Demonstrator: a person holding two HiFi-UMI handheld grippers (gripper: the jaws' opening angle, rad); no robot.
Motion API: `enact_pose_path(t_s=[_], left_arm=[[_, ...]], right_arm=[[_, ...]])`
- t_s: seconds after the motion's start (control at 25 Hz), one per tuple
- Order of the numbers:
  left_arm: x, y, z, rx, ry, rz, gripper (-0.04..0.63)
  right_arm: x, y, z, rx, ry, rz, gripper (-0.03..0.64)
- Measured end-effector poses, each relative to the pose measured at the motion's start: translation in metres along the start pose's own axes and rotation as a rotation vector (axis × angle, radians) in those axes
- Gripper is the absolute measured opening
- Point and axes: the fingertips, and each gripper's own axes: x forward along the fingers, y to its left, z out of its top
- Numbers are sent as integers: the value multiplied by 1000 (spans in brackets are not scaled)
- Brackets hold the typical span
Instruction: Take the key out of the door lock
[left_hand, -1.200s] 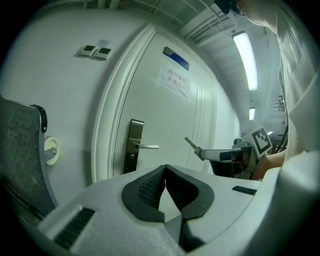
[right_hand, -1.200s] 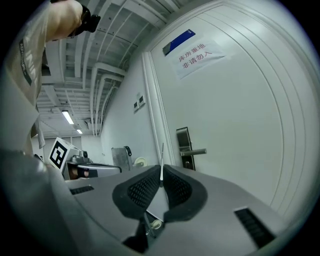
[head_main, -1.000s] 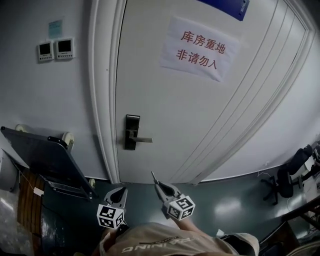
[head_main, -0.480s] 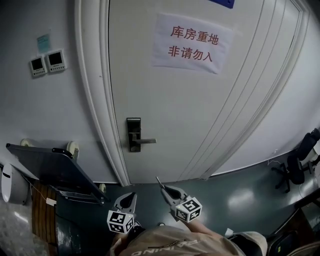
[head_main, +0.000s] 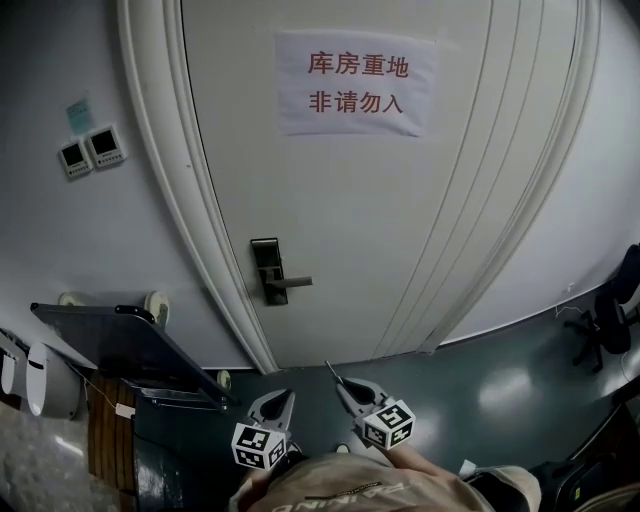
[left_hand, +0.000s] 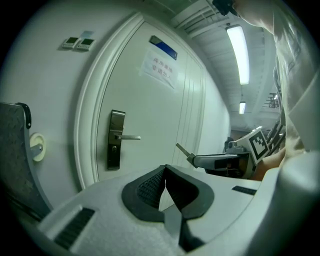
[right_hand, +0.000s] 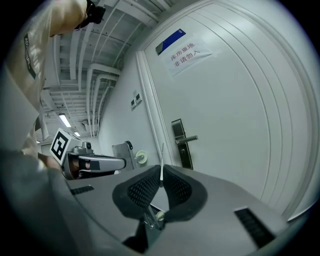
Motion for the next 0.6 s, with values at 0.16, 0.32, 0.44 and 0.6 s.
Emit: enact_pose_path(t_s=[0.16,0.32,0.44,0.6], left_arm=[[1,-7,0,-2,-3,28,9],[10,-18,-5,-3,-28,43,9],[12,-15,-7,-2,-38,48,9],[12,-7,-1,15,-42,20,9]], right_arm=[[-12,-8,1,1,-20,4,20],[-22,-17,-1,-54,13,20,20],[-27,-11,4,-113,19,30,20],[-12,-4,4,-126,30,19,20]])
